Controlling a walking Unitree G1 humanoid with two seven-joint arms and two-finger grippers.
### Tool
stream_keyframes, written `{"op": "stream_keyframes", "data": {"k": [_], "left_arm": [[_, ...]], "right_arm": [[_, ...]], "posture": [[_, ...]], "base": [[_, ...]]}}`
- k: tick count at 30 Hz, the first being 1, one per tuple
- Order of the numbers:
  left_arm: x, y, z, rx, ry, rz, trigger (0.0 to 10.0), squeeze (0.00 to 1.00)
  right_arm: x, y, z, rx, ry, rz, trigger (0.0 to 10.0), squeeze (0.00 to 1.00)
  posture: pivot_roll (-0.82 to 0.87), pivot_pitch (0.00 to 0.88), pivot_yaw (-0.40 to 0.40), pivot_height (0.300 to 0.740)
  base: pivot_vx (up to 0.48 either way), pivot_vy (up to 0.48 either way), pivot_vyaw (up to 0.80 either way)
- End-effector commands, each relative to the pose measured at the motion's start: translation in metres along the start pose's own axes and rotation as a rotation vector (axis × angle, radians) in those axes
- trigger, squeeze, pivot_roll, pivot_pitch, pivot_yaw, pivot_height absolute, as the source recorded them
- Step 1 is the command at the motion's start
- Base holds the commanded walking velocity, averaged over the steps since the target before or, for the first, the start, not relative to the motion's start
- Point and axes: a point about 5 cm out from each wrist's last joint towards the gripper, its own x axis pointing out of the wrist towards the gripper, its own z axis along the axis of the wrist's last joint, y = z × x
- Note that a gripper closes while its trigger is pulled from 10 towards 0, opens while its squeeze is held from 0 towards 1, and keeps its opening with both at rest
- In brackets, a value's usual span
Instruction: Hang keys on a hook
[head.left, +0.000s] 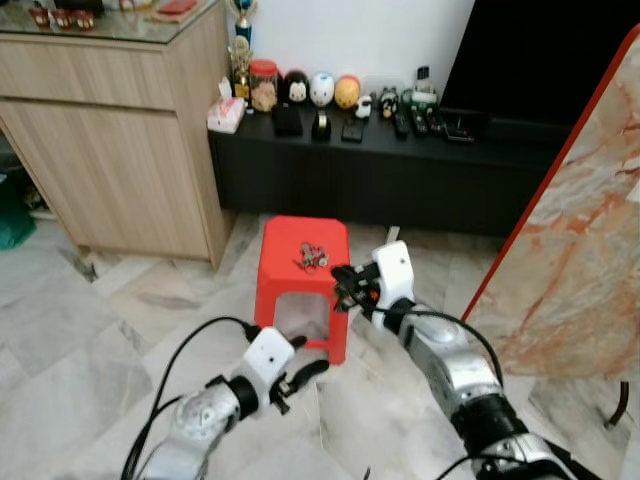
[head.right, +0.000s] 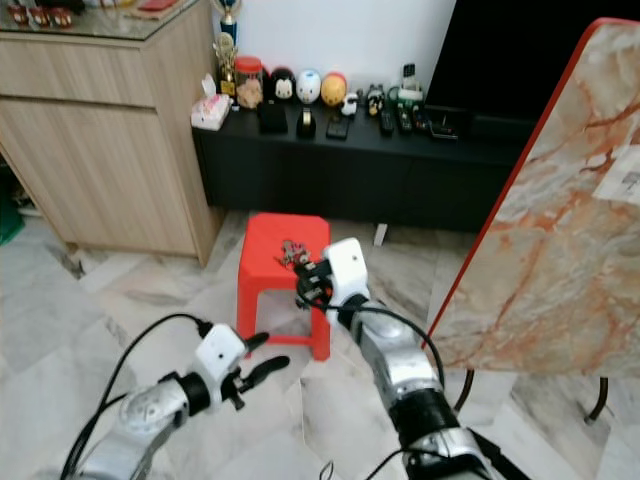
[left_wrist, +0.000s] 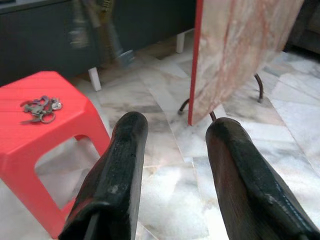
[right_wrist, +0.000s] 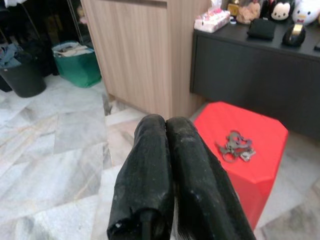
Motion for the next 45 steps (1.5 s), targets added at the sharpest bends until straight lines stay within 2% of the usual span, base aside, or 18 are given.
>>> {"op": "stream_keyframes", "data": {"k": [1, 5, 18, 26, 45], "left_arm": [[0.004, 0.002, 0.004, 0.019, -0.004, 0.019, 10.0, 0.00], [0.009, 0.002, 0.009, -0.027, -0.019, 0.070, 10.0, 0.00], [0.021, -0.007, 0.006, -0.046, 0.020, 0.139, 10.0, 0.00], [0.019, 0.003, 0.007, -0.070, 0.011, 0.277, 10.0, 0.00], [0.030, 0.005, 0.020, -0.085, -0.047, 0.356, 10.0, 0.00]], "right_arm": [[-0.001, 0.001, 0.003, 0.004, -0.005, -0.002, 10.0, 0.00], [0.000, 0.010, 0.007, 0.009, -0.006, 0.007, 10.0, 0.00], [-0.001, 0.030, 0.013, 0.039, 0.011, 0.025, 10.0, 0.00], [-0.003, 0.037, 0.018, 0.049, 0.013, 0.033, 10.0, 0.00], [-0.007, 0.055, 0.019, 0.087, 0.030, 0.066, 10.0, 0.00]], "posture": [[0.03, 0.000, -0.136, 0.740], [0.02, 0.000, -0.137, 0.740], [0.02, 0.000, -0.140, 0.740], [0.02, 0.000, -0.145, 0.740], [0.01, 0.000, -0.147, 0.740]], "base": [[0.000, 0.000, 0.00], [0.000, 0.000, 0.00], [0.000, 0.000, 0.00], [0.000, 0.000, 0.00], [0.000, 0.000, 0.00]]}}
